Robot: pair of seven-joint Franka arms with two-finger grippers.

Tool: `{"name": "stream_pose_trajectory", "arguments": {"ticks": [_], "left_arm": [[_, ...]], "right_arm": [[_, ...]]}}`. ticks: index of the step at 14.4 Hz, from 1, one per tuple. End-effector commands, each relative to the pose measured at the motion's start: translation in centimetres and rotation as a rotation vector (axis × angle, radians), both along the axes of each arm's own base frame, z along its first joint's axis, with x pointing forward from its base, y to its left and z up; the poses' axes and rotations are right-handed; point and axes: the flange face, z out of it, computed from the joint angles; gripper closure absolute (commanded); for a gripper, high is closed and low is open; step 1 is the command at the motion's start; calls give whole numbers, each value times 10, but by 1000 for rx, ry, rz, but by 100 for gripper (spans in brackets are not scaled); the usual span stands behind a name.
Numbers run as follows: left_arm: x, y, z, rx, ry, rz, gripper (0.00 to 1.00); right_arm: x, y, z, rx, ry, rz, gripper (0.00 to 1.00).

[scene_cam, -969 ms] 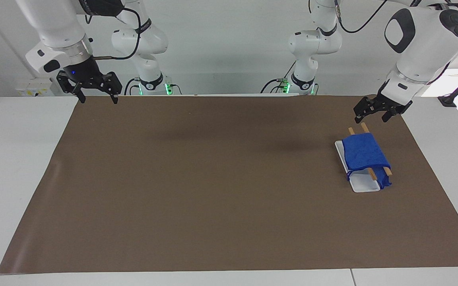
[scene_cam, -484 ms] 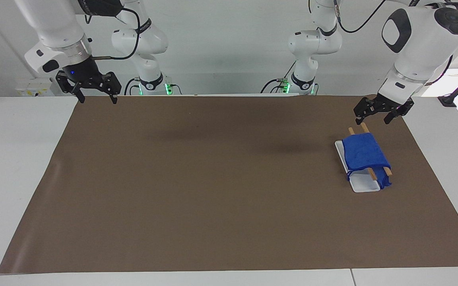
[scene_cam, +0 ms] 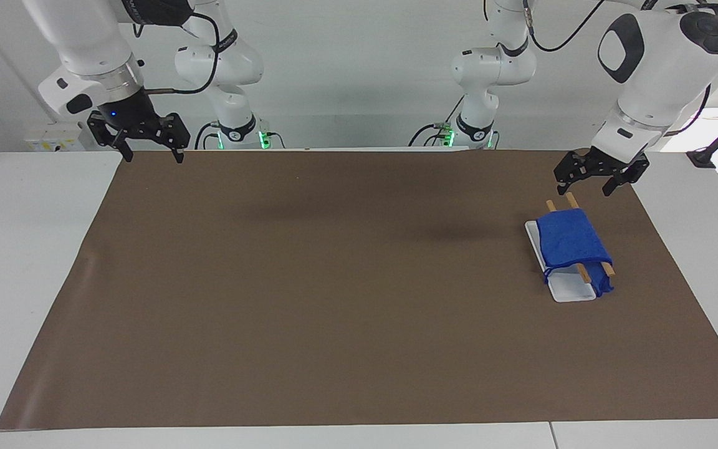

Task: Right arm passes towel to left arm to hang

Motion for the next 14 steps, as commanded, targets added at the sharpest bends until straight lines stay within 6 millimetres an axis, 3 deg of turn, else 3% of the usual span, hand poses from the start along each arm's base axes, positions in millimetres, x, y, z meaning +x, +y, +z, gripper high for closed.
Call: {"name": "stream_pose_trajectory", "arguments": {"ticks": [1,14], "left_arm": [[-5,-1,2,19,-8,-17,0],[-4,8,2,19,-14,2,0]], "right_arm": [[-6,-5,1,0,8,19,0],[-8,-4,-1,1,20,21,0]]}}
